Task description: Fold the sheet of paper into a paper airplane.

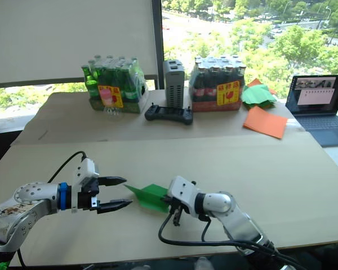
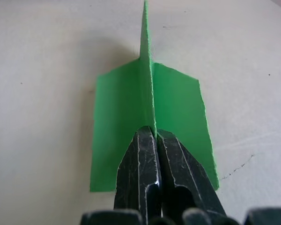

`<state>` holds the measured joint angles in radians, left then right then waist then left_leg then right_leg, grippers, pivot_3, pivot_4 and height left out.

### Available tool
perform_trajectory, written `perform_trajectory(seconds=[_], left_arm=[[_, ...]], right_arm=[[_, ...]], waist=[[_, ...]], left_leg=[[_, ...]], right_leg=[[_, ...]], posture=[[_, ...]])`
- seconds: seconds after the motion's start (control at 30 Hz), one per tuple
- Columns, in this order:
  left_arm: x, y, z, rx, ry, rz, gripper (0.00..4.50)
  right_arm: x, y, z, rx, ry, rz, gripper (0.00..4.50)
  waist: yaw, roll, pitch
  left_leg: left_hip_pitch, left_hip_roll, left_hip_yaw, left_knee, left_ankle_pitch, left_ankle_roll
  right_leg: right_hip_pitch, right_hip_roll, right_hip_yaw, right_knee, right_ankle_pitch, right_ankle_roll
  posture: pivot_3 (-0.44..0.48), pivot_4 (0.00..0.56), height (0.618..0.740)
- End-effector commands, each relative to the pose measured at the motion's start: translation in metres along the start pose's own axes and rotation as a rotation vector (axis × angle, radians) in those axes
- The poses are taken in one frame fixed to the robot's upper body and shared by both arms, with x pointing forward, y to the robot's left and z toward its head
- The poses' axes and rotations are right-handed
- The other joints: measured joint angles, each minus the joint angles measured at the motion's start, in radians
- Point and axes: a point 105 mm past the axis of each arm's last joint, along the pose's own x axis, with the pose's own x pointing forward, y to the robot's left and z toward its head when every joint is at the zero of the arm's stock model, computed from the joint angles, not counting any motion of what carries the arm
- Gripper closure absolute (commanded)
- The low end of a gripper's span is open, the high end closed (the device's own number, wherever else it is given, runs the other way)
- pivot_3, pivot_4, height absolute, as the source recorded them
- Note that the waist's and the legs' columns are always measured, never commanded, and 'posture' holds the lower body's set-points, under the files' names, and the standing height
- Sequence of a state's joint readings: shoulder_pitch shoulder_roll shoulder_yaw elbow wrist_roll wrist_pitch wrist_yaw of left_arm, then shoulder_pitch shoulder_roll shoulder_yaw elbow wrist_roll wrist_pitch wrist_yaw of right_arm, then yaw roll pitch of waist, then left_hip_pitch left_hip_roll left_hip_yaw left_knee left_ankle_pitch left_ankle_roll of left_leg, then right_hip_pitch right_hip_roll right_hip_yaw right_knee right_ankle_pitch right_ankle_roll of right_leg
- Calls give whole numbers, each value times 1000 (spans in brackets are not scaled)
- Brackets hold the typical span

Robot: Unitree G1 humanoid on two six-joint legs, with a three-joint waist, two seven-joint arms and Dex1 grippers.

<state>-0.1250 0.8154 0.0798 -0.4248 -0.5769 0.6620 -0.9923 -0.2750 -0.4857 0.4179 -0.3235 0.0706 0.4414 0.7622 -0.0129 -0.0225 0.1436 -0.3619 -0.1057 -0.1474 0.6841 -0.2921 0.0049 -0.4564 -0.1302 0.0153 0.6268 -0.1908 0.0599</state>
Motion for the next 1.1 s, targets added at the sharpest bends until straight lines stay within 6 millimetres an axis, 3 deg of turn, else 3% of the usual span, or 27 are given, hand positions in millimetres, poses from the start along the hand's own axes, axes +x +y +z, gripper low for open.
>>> perform_trajectory(seconds=[0.03,0.13,0.27,0.4,0.5,0.6,0.7,0.87,1.1], left_arm=[[4,-8,17,44,-44,-35,349],[7,-11,25,61,-66,-45,349],[13,-13,41,88,-115,-55,349],[21,-18,53,108,-159,-65,349],[26,-21,62,119,-190,-73,349],[30,-23,69,122,-214,-78,349],[32,-23,71,118,-221,-81,349],[35,-23,68,115,-215,-83,349],[35,-25,64,113,-203,-96,349]], right_arm=[[-1,-2,9,-28,-38,-16,4478],[-10,-13,15,27,-71,-86,4478],[-43,-61,23,120,-108,-350,4478],[-98,-118,6,193,-41,-723,4478],[-137,-142,-17,281,51,-957,4478],[-170,-151,-41,370,154,-1128,4478],[-176,-148,-47,404,182,-1139,4478],[-166,-137,-65,448,254,-1072,4478],[-158,-134,-73,449,274,-1008,4478]], waist=[[0,0,0],[0,0,0],[2,0,0],[7,0,0],[7,0,0],[7,0,0],[2,0,0],[-2,0,0],[-1,0,0]], left_leg=[[0,0,0,0,0,0],[0,0,0,0,0,0],[0,0,0,1,0,0],[0,0,0,1,0,0],[0,0,1,1,0,0],[0,0,2,1,0,-1],[0,0,5,1,0,0],[2,1,12,1,-1,2],[4,1,16,1,-2,4]], right_leg=[[0,0,0,0,0,0],[0,0,0,0,0,0],[0,0,1,0,0,0],[0,0,1,1,0,0],[0,0,1,1,0,0],[0,0,2,1,0,0],[0,0,4,2,0,0],[0,1,8,3,0,0],[0,1,13,2,1,1]], posture=[[0,150,711],[0,150,711],[0,150,711],[0,150,711],[0,150,711],[0,150,711],[0,150,711],[0,150,711],[0,150,711]])
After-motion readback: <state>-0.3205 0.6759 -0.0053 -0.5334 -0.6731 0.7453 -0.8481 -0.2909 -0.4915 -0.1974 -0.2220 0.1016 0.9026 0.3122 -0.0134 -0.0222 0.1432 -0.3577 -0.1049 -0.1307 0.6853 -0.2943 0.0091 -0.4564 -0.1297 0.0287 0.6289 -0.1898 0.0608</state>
